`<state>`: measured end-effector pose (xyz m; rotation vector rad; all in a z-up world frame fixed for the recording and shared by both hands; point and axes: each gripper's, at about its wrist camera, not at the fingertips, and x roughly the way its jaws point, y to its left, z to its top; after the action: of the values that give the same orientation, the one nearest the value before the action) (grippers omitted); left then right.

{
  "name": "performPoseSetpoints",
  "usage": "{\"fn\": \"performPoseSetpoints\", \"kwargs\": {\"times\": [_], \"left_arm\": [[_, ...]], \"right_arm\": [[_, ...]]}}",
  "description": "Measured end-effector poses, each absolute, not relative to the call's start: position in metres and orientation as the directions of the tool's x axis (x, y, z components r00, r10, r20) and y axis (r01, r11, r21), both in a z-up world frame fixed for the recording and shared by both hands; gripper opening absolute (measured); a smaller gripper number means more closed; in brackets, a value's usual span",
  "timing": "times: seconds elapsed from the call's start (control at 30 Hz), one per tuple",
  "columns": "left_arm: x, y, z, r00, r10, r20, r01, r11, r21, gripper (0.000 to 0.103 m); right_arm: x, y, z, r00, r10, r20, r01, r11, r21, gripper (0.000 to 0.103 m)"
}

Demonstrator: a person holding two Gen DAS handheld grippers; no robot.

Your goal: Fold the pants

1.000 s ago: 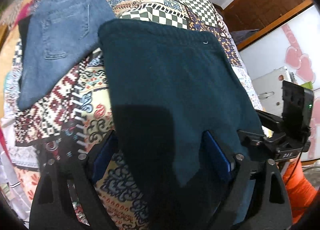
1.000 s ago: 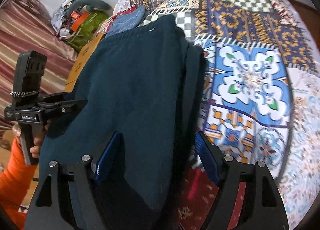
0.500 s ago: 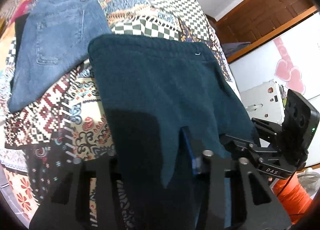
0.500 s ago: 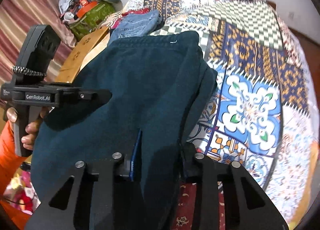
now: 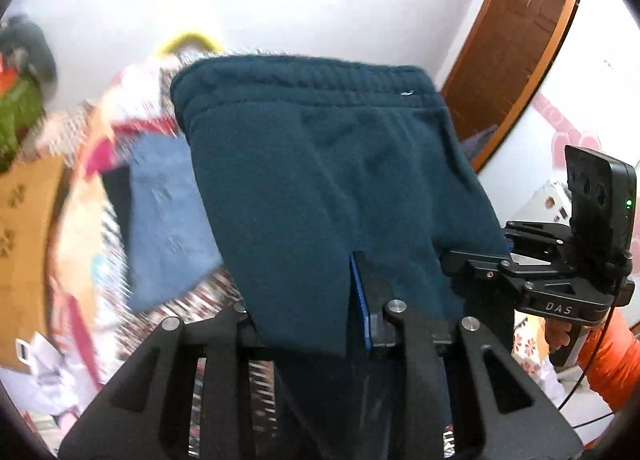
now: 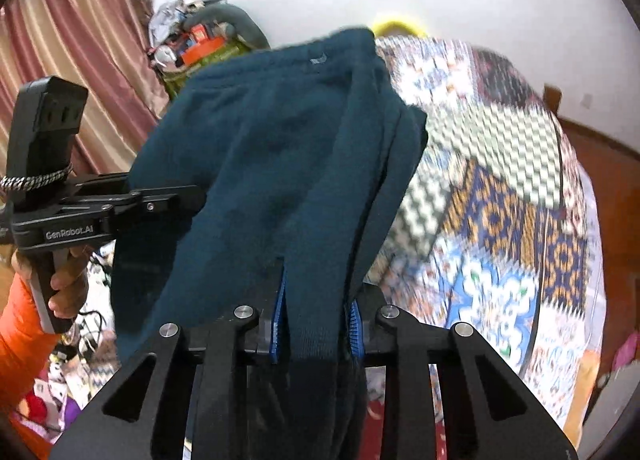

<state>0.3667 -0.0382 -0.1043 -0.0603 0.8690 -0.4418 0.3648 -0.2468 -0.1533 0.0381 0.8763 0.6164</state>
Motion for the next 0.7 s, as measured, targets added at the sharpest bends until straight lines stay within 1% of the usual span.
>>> {"fn": "performPoseSetpoints", "kwargs": {"times": [0.17,0.37,0.53,0.7], "left_arm": [[0.377,-0.005,-0.076,0.646,-0.355,-0.676,0.303,0.932,-0.200,0.028],[0.396,0.029,-0.063,0.699,-0.315,-0.642,0.256,0.949,-0.186,0.028],[0.430,0.056,-0.069,0.712,-0.286,-0.641,0.226,0.958,-0.175,0.028],[0.469,0.071,-0.087,0.713,-0.251,-0.655,0.187,0.968,-0.167,0.028]], "right_arm": [[0.373,-0.222,-0.128,0.552,0.546,-0.630,-0.524,0.815,0.247,0.022],[0.404,-0.189,-0.117,0.565,0.582,-0.585,-0.539,0.797,0.272,0.022],[0.433,-0.163,-0.121,0.561,0.595,-0.576,-0.557,0.786,0.269,0.022],[0.469,-0.138,-0.130,0.543,0.603,-0.585,-0.550,0.781,0.295,0.022]]}}
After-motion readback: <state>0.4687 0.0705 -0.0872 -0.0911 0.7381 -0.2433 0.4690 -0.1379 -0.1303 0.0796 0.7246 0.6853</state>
